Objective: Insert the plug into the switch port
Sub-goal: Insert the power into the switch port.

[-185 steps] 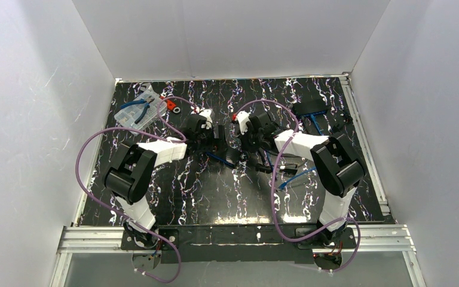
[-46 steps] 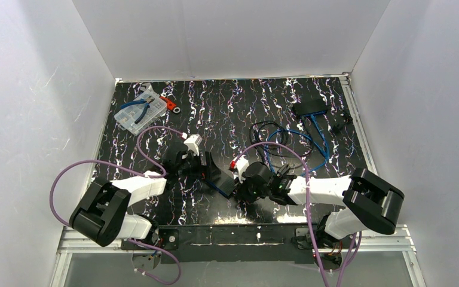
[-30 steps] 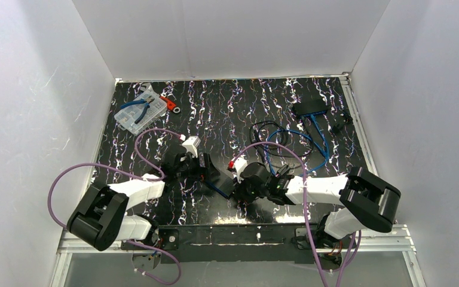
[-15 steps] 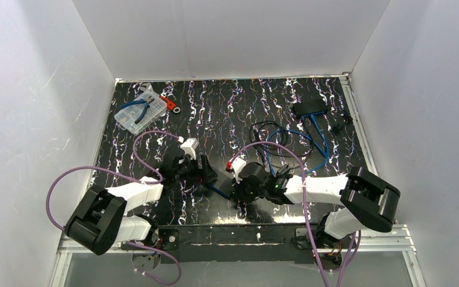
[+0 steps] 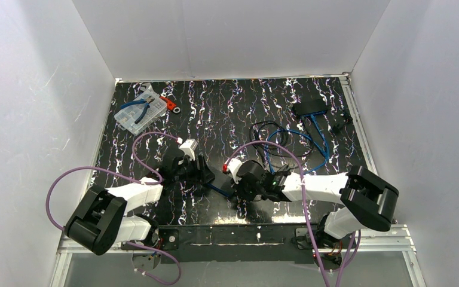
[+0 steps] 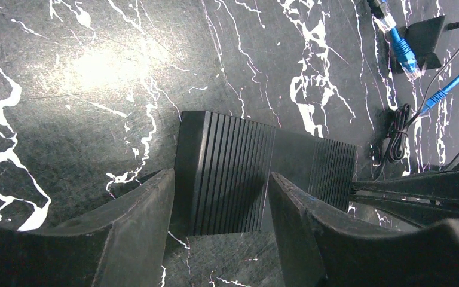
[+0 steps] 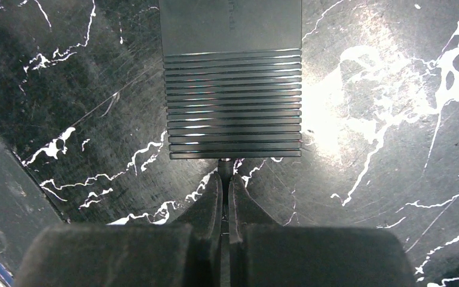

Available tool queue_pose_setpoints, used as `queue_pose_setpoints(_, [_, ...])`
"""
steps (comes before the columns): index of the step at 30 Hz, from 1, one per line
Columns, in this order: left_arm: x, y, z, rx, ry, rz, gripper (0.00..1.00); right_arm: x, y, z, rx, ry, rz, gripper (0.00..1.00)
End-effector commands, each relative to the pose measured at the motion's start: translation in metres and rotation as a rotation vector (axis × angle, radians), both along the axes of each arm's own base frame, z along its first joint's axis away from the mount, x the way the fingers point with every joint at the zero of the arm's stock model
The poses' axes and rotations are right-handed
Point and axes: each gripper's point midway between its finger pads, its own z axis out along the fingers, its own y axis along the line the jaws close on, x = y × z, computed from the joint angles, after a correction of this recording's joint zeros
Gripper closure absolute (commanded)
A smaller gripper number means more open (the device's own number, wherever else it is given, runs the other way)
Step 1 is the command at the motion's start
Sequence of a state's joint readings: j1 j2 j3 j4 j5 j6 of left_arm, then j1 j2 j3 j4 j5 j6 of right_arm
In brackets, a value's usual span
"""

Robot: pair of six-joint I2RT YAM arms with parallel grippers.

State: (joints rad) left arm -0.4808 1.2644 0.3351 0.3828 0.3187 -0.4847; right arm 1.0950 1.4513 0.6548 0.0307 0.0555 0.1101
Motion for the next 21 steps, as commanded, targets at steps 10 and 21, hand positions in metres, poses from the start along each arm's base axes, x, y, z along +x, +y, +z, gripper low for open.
queue_pose_setpoints(10, [-0.065,-0.008,-0.024,-0.022,0.222,-0.111,0.48,0.043,0.069,0.082,0.203,-0.259,0.137,0.99])
queue_pose_setpoints(21, [-0.076,-0.021,-0.023,-0.026,0.219,-0.146,0.51,0.047,0.092,0.103,0.279,-0.311,0.252,0.99])
